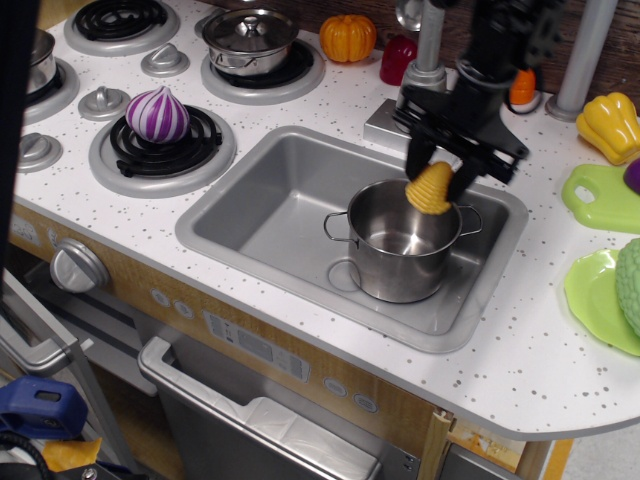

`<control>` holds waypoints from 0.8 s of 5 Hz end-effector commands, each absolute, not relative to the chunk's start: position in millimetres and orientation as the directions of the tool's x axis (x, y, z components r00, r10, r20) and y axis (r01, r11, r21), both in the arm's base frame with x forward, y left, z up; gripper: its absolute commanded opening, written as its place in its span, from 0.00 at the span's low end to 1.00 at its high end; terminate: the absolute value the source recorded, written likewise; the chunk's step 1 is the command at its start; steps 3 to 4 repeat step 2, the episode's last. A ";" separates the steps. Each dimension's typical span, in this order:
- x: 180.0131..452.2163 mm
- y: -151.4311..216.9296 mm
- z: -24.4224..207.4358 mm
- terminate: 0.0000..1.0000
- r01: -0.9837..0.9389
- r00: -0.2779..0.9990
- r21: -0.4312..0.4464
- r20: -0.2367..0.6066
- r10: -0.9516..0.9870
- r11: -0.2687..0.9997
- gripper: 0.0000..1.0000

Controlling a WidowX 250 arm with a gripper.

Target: Put corn in pot which is in sink

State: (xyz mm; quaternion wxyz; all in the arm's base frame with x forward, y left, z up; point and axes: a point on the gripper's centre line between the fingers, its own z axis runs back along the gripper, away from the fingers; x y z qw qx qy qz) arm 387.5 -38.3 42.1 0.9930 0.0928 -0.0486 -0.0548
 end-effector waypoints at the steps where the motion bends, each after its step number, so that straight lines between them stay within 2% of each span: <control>1: 387.7 -16.4 66.2 0.00 0.131 0.965 0.187 0.202 -0.169 0.973 0.00; 2: 387.2 -15.2 59.1 1.00 0.129 0.963 0.183 0.212 -0.167 0.975 0.00; 4: 387.2 -15.2 59.1 1.00 0.129 0.963 0.183 0.212 -0.167 0.975 0.00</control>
